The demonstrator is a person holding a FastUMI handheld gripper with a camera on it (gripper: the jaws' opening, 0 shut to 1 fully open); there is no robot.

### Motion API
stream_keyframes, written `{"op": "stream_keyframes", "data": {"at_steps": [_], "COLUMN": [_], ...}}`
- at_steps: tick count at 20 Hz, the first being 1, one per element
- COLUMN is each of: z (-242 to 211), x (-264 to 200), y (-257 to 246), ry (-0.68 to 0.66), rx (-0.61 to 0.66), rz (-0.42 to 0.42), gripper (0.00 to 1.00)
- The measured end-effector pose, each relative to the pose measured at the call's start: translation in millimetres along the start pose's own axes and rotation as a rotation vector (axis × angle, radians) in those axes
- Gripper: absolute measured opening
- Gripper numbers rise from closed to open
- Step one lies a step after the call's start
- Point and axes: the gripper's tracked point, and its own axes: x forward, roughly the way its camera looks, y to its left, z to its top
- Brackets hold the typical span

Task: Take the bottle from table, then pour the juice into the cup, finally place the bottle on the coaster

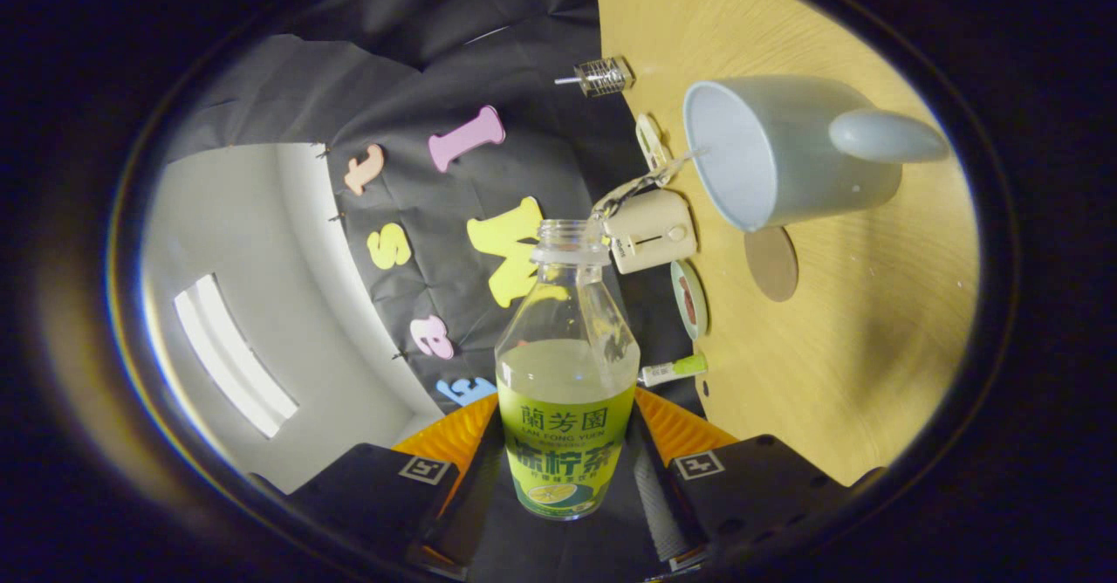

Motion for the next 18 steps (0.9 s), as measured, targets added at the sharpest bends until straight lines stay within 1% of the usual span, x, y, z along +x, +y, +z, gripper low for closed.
{"op": "stream_keyframes", "data": {"at_steps": [11, 13, 18], "z": [4.1, 4.2, 10.2], "x": [-4.5, 1.9, 4.4], "y": [7.1, 5.9, 13.3], "ry": [0.003, 0.015, 0.029], "rx": [0.075, 0.072, 0.121], "rz": [0.042, 0.042, 0.085], "gripper": [0.78, 0.78, 0.78]}}
